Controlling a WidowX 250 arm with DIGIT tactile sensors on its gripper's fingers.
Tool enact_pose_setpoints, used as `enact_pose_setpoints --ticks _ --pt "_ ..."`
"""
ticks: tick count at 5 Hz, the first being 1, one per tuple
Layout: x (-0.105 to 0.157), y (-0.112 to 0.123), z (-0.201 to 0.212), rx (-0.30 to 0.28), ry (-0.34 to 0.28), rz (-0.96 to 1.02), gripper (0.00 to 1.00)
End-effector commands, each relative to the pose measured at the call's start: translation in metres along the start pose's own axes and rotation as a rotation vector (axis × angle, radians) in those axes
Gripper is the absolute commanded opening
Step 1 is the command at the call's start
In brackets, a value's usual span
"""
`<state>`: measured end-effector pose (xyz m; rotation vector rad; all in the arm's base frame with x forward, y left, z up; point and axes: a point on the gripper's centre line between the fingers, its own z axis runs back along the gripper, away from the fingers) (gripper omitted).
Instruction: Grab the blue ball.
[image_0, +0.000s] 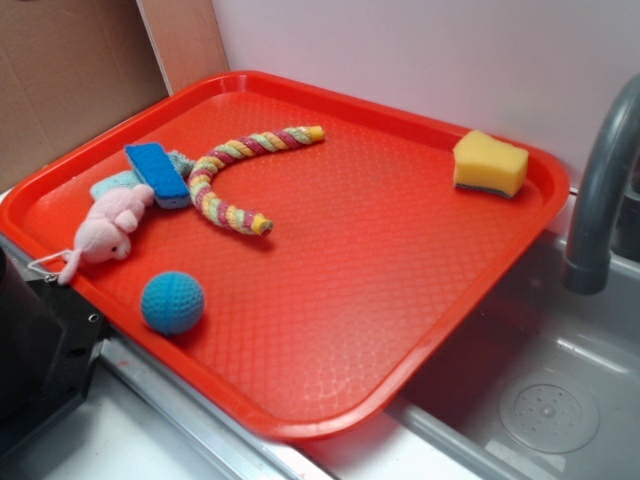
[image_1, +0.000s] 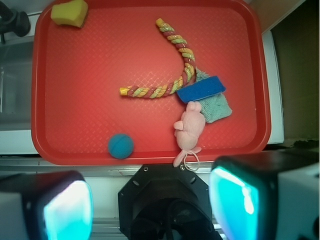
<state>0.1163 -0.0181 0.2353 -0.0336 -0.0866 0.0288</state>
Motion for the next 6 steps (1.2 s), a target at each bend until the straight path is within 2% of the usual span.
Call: enact_pose_setpoints --ticks 1,2,3,4,5,6 --pt "0.0 0.0 0.0 0.0 0.0 0.0 1.0" --pt "0.001 -0.025 -0.051 -0.024 0.099 -0.054 1.0" --pt "-0.013 -0.04 -0.1 -0.049 0.084 -0.067 1.0" --pt "-0.021 -0.044 -0.149 -0.083 0.056 -0.097 1.0" --pt "-0.024 -0.044 -0.199 -0.054 0.033 -0.115 1.0" --pt "-0.019 -0.038 -0.227 -0.034 0.053 -0.146 1.0"
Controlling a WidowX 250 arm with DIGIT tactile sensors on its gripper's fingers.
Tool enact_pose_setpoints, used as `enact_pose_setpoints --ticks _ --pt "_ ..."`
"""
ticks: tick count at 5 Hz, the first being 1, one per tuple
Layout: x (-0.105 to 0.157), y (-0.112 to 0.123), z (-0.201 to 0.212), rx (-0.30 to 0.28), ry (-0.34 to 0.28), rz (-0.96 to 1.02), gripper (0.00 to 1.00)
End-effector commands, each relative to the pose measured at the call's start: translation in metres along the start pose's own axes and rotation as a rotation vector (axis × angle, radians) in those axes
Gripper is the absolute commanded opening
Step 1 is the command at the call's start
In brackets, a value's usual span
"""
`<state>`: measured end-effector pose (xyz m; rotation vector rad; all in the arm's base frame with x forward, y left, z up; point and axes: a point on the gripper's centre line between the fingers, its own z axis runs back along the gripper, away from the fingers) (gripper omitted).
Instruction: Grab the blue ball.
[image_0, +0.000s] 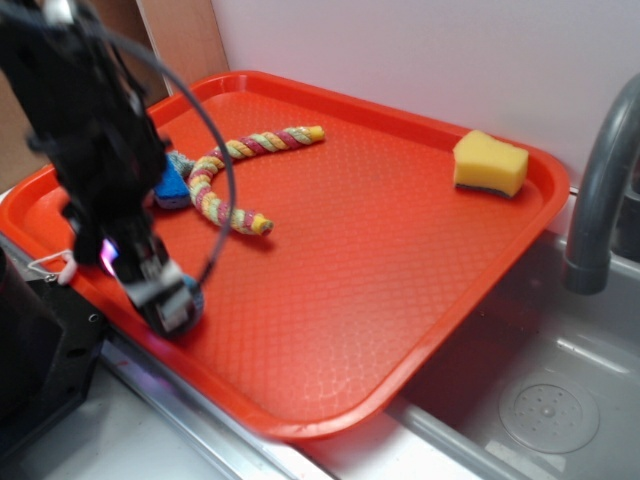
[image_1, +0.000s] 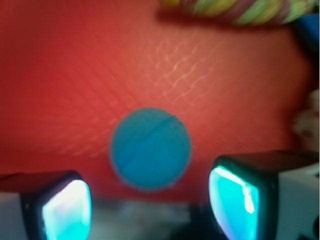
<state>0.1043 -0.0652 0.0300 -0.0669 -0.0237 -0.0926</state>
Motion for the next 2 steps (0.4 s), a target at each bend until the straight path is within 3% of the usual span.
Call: enact_pose_setpoints --ticks 1,2 --pt "0.012 -0.004 -0.036 -0.006 0.02 -0.046 0.07" --pt "0.01 -0.008 -0.02 0.006 0.01 -0.074 0.0"
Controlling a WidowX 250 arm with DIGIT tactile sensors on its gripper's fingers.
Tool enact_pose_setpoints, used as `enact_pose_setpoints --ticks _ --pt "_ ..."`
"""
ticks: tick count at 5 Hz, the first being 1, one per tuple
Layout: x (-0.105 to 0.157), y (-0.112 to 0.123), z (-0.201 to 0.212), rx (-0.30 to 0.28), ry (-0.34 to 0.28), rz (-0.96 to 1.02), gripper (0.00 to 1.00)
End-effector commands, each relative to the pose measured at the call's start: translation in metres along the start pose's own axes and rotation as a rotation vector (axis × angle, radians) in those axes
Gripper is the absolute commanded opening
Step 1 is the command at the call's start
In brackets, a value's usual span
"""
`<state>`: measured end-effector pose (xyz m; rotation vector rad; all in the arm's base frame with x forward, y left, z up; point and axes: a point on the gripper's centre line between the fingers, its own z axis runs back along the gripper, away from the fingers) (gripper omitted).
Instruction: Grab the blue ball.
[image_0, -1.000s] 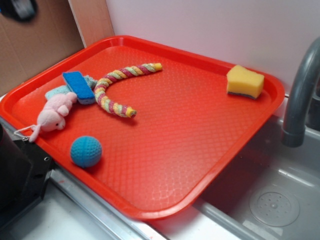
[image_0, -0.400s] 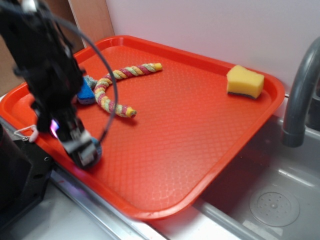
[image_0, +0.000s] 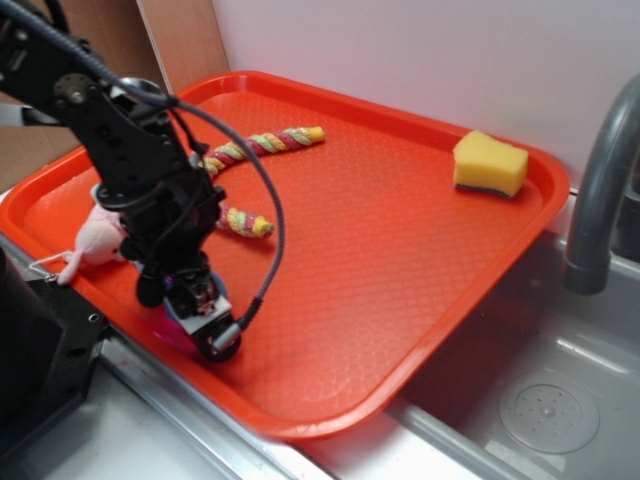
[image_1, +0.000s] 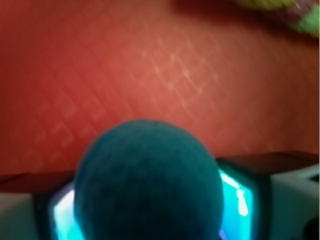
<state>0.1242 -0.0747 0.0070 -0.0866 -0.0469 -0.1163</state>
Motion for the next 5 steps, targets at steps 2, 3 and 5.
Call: enact_pose_setpoints --ticks 2,3,5 --pt "0.016 0.012 0.104 0.048 -0.052 -0.029 0.0" --pt "0.022 0.02 0.154 0.08 -0.034 0.044 0.0" --pt "0.042 0.017 0.227 0.136 -0.015 0.066 0.0"
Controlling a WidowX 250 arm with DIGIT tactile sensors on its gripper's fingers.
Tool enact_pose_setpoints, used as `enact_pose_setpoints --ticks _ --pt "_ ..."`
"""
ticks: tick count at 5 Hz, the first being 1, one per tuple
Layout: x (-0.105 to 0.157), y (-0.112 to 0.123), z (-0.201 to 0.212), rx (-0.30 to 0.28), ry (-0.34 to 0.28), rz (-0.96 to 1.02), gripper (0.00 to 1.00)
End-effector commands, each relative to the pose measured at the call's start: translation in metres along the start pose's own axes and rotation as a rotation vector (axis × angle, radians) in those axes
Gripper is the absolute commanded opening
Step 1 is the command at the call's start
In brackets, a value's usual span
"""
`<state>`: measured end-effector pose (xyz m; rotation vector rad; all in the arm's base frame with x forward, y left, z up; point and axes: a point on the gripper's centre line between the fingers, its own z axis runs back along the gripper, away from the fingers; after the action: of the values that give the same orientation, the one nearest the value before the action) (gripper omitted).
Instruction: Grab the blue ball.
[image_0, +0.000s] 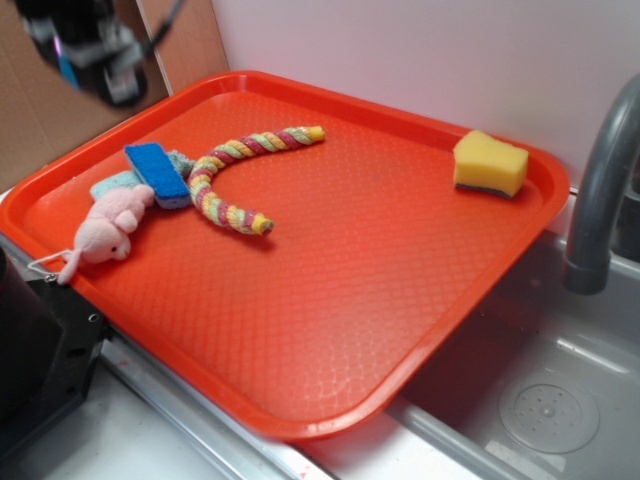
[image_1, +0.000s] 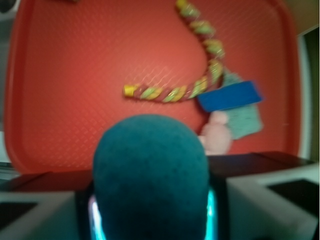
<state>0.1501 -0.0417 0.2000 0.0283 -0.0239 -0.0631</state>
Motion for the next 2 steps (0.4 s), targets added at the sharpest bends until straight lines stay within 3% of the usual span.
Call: enact_pose_setpoints --ticks 1,2 --pt "0.0091 0.0029 0.0284 0.022 -0.029 0.031 0.0" --pt "0.0093 0.0022 0.0268 0.008 -0.028 0.032 0.0"
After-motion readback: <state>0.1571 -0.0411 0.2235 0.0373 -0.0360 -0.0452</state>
